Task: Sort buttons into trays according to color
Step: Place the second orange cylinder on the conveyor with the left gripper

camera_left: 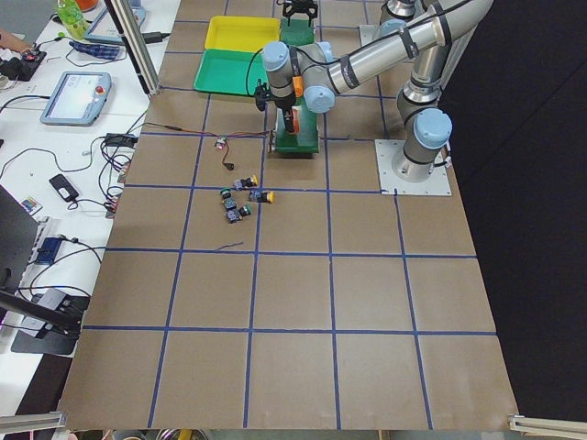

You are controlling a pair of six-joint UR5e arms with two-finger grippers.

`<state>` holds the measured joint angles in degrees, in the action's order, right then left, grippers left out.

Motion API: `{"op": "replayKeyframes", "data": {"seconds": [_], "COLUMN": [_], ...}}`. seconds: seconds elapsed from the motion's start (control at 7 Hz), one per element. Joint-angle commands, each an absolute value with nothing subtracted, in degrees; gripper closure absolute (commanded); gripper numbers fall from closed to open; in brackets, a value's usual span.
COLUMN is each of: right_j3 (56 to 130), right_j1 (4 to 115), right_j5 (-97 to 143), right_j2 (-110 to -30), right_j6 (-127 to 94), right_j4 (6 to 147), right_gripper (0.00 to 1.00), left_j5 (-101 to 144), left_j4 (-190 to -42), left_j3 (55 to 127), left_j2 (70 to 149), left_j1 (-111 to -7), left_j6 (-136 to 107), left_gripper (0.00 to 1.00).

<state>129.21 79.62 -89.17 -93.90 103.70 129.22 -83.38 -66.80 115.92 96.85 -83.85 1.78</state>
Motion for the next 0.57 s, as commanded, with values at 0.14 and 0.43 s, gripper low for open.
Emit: {"op": "replayKeyframes", "data": {"seconds": [0.14,0.43], "right_j3": [129.2,129.2], "right_j1": [79.6,79.6], "right_j5": [-89.1,-89.6], "right_j2": [-93.9,-93.9], "right_j6": [103.7,103.4], "right_j4": [129.2,129.3], "right_gripper": [0.00,0.00], "left_j5": [-83.0,-84.3], "left_j4": [-66.7,-69.0], "left_j3": [116.6,109.4], "left_j2": [95.0,93.1], "left_j1": [-83.9,-80.8], "left_j6": [1.8,2.6], "left_gripper": [0.00,0.00]}}
